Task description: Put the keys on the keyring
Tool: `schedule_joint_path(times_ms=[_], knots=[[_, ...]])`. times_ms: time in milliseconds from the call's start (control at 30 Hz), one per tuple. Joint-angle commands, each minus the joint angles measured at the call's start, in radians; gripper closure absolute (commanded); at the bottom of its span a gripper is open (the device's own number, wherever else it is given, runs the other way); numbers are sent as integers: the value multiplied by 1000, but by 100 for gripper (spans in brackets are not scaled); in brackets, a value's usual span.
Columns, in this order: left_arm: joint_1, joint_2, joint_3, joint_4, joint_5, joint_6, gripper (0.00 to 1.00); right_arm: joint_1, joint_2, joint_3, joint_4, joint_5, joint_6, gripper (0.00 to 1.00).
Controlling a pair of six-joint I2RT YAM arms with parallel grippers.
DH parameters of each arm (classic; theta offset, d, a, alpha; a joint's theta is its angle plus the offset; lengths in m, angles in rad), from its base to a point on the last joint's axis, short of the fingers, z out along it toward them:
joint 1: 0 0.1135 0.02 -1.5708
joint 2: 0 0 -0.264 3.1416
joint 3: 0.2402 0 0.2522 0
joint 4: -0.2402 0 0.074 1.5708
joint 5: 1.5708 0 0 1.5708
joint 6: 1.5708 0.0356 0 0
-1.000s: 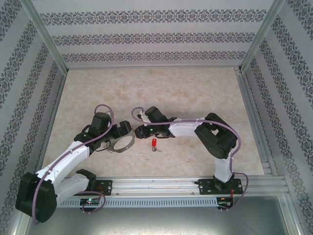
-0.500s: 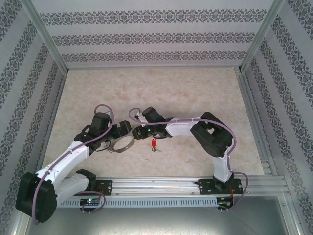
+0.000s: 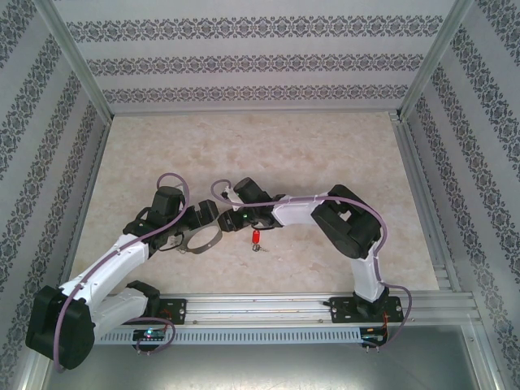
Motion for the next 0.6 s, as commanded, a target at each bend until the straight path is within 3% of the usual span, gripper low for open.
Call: schedule_joint_path(times_ms=[0, 267, 467, 567], knots=[[-9, 2, 23, 33, 2, -9, 0, 9, 16, 20, 3, -17, 1, 66], [-9, 4, 24, 36, 3, -11, 0, 9, 11, 20, -8, -10, -7, 77], [-9, 3, 25, 34, 2, -7, 0, 4, -17, 7, -25, 3, -28, 100], [-9, 3, 24, 34, 3, -7, 0, -3, -40, 4, -35, -2, -48, 100]])
